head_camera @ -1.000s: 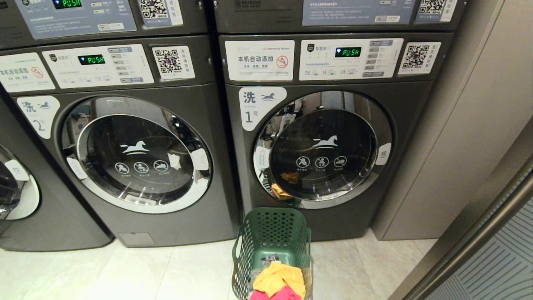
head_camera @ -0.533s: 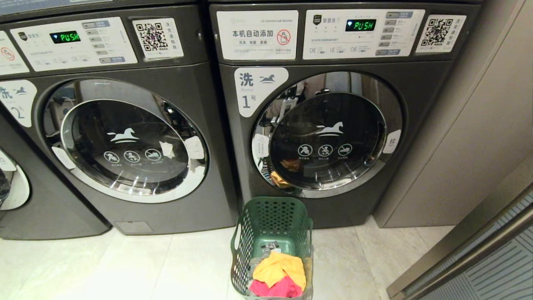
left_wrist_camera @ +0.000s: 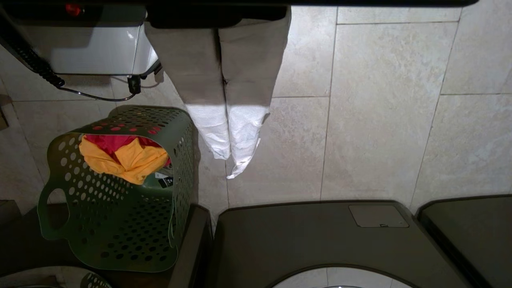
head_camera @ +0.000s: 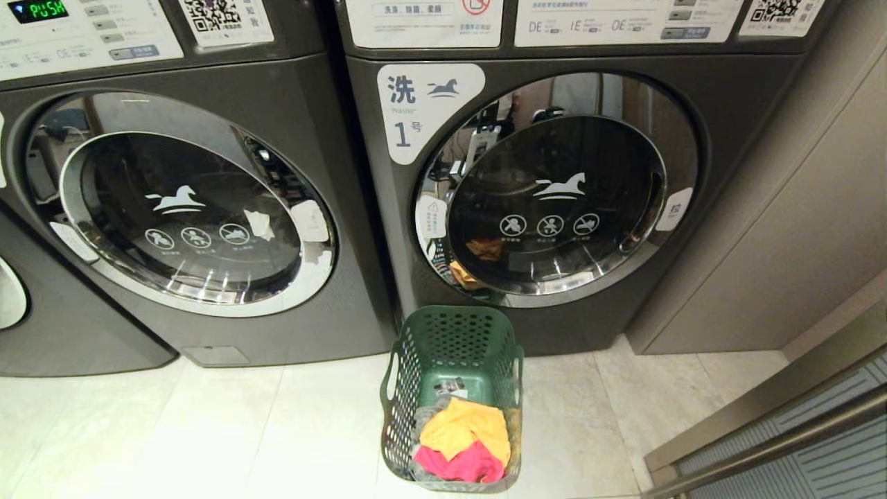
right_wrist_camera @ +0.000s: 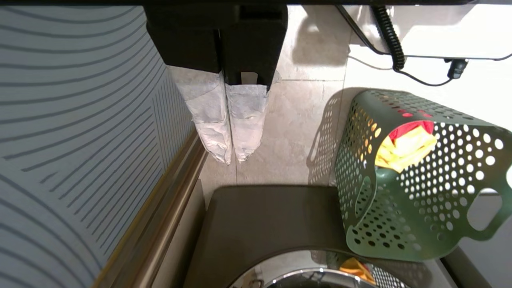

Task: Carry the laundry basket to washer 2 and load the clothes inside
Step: Open the lid of the washing machine

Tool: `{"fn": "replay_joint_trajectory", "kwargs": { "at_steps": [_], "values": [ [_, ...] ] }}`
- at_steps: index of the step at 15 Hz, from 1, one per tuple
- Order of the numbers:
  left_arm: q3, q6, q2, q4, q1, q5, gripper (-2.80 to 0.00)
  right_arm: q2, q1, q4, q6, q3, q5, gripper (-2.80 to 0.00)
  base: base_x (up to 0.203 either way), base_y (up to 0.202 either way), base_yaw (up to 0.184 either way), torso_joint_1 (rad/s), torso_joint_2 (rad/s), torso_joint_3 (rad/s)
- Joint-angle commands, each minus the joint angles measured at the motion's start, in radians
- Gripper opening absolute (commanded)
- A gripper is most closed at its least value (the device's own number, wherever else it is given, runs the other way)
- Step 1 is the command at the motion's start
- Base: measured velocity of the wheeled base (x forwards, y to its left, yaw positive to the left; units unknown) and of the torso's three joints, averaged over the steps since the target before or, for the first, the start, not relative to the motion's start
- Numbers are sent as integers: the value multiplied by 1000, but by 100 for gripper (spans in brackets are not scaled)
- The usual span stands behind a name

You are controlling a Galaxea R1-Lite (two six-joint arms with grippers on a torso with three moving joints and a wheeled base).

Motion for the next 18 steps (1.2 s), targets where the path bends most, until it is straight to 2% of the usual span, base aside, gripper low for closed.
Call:
{"fn": "replay_joint_trajectory", "kwargs": {
  "at_steps": [1, 8, 15, 16, 18],
  "values": [
    [0, -1, 0, 2, 0, 1, -280, 1, 0, 1, 0, 0, 1, -280, 0, 0, 0, 7, 6, -194],
    [0, -1, 0, 2, 0, 1, -280, 1, 0, 1, 0, 0, 1, -280, 0, 0, 0, 4, 3, -200],
    [-1, 5, 0, -1, 0, 1, -280, 1, 0, 1, -3, -1, 1, -280, 0, 0, 0, 1, 1, -30],
    [-31, 1, 0, -8, 0, 0, -280, 1, 0, 1, -3, -1, 1, -280, 0, 0, 0, 0, 0, 0],
    [-164, 0, 15, 3, 0, -7, -280, 1, 0, 1, -3, 0, 1, -280, 0, 0, 0, 0, 0, 0]
  ]
}}
